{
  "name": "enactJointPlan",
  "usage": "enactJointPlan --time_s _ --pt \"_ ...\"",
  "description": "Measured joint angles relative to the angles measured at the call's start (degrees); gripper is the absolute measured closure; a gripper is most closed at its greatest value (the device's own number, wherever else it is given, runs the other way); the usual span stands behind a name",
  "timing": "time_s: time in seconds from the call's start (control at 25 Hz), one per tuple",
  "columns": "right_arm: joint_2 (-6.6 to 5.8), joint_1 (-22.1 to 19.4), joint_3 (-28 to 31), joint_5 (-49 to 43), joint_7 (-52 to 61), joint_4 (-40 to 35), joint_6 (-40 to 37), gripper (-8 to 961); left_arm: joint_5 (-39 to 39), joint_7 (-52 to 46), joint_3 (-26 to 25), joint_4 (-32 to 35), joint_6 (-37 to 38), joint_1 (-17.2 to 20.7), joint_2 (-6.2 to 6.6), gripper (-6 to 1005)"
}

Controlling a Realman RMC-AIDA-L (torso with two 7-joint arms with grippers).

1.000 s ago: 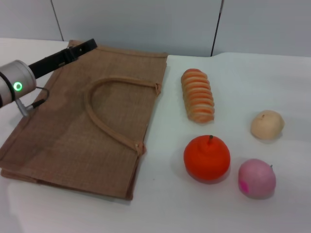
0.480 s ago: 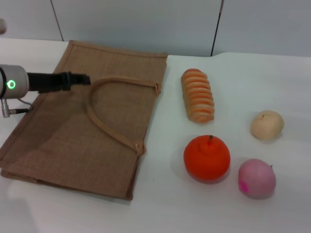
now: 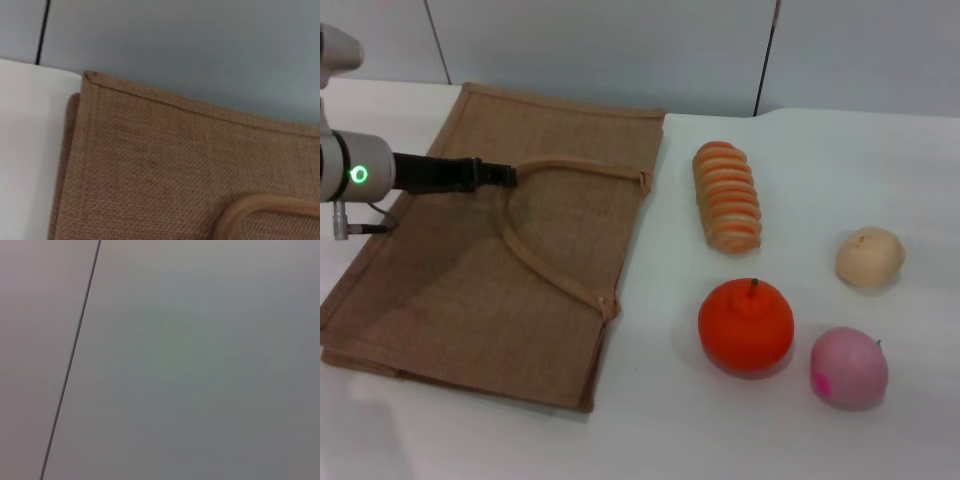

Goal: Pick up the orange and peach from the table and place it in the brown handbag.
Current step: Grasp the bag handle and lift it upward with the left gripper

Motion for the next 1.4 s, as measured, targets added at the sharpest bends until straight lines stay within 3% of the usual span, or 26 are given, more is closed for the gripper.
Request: enactJointPlan --time_s 0.6,0.92,1.4 --pt "0.00 0.2 0.0 0.0 0.0 0.0 0.0 180 0.1 0.8 2.0 -1.0 2.1 -0.6 -0.09 259" --pt "0.00 0.3 0.0 0.0 0.0 0.0 0.0 180 -0.2 1.3 5.9 -4.1 6.7 -1.4 -0.06 258" --pt "0.00 0.3 0.0 0.0 0.0 0.0 0.1 180 0.1 1.9 6.2 -4.9 6.7 -1.9 -0.08 264"
